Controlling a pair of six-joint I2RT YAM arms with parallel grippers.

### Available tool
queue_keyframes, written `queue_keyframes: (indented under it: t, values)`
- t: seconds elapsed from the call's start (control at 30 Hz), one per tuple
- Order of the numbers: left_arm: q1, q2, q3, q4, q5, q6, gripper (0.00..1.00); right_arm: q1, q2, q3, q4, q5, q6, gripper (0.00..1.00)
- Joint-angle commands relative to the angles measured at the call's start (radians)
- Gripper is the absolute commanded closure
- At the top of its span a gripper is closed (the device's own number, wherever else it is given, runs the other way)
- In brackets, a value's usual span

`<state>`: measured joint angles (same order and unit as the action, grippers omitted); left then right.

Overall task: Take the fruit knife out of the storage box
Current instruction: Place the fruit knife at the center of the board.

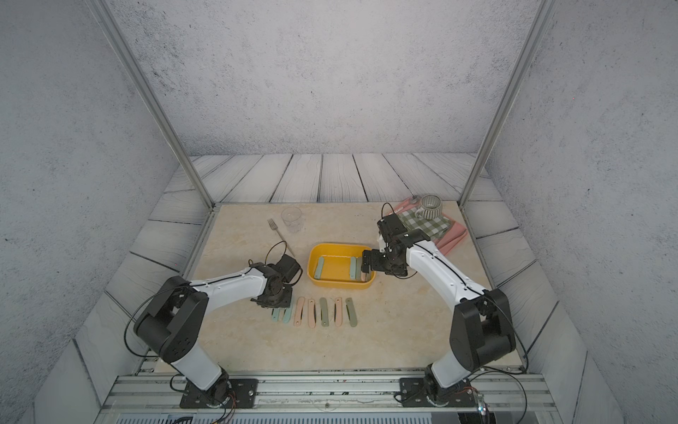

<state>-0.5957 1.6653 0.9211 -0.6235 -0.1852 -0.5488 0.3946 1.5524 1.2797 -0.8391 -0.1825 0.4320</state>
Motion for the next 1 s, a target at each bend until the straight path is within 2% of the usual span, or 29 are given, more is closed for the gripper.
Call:
queue_keyframes:
  t: [0.0,0.23,0.43,0.7,0.97]
  values:
    - [0.006,0.007,-0.004,-0.019,-0.004,-0.009,0.58,0.007,0.011,0.026,-0.015,-0.003,-0.014,0.01]
    - [0.007,-0.077,0.010,-0.039,-0.028,-0.031,0.54,0.016,0.019,0.045,-0.015,-0.005,-0.018,0.01]
    - [0.006,-0.193,0.076,-0.046,-0.016,-0.020,0.41,0.030,0.054,0.087,-0.012,-0.001,-0.024,0.00]
    - [0.006,-0.285,0.154,-0.019,0.084,0.007,0.24,0.065,0.170,0.197,-0.004,0.000,-0.033,0.28]
    - [0.007,-0.361,0.156,0.011,0.125,0.023,0.11,0.108,0.352,0.318,-0.001,0.044,-0.039,0.24]
